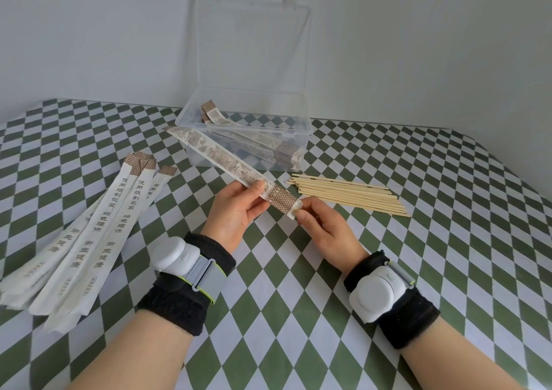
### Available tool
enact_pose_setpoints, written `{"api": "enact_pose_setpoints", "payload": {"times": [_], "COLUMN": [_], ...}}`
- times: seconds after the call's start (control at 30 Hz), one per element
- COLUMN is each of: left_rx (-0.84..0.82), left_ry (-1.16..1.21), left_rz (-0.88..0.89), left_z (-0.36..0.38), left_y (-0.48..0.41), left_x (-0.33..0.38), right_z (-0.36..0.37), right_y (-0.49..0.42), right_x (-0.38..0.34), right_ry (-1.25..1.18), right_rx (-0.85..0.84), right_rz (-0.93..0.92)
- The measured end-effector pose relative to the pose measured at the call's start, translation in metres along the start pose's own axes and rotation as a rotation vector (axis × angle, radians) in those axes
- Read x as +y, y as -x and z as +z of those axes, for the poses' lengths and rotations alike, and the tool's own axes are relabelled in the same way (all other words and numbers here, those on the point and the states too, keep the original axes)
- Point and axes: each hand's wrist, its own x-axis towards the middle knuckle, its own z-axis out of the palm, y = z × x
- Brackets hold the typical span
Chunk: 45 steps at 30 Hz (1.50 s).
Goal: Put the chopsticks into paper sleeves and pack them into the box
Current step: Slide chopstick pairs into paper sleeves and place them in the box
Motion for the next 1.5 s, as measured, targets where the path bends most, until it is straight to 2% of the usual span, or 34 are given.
{"api": "enact_pose_setpoints", "payload": {"times": [0.47, 0.87, 1.03, 1.3, 1.5], "left_rx": [-0.001, -0.067, -0.063, -0.023, 0.094], "left_ry": [-0.038, -0.113, -0.163, -0.146, -0.039], "left_rz": [0.019, 0.021, 0.012, 0.014, 0.034], "left_z": [0.003, 0.004, 0.003, 0.002, -0.003], "left_y": [0.001, 0.003, 0.003, 0.002, -0.003], "left_x": [-0.001, -0.002, -0.004, -0.005, 0.001], "right_z": [0.0, -0.001, -0.003, 0.008, -0.039], "right_y": [0.001, 0.0, -0.001, -0.018, -0.077], "right_x": [0.0, -0.002, -0.007, -0.014, -0.037], "right_ry": [0.037, 0.116, 0.028, 0.056, 0.14], "right_rx": [0.019, 0.01, -0.011, 0.162, 0.361], "right_rz": [-0.015, 0.075, 0.071, 0.018, -0.043]}}
